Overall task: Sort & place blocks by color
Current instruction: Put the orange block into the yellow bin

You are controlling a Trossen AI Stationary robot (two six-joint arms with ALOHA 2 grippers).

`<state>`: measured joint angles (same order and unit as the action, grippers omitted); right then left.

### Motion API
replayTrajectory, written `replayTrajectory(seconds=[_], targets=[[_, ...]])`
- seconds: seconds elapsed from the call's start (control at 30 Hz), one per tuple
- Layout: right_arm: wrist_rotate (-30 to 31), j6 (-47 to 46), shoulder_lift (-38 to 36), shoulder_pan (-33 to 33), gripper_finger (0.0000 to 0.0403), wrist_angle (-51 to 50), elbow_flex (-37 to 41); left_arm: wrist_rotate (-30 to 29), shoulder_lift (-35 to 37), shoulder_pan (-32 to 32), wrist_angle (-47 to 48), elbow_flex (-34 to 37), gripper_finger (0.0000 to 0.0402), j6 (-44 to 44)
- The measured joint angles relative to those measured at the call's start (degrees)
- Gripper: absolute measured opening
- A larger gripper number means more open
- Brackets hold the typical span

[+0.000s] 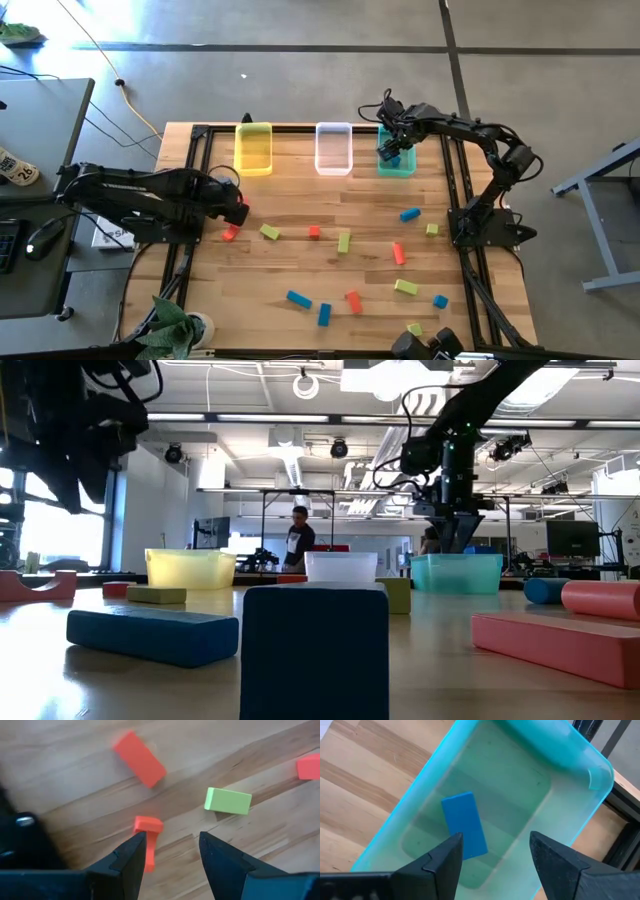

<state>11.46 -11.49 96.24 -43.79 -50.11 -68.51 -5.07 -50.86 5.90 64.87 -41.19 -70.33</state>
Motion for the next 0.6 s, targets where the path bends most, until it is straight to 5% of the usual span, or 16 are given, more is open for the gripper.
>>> replayTrajectory(seconds=[0.6], targets=[[-0.08,-0.18,-0.02,0.00,0.0216,0.68,0.00,-0.65,-9.45,-5.45,3.05,0.63,0.0172,-1.06]])
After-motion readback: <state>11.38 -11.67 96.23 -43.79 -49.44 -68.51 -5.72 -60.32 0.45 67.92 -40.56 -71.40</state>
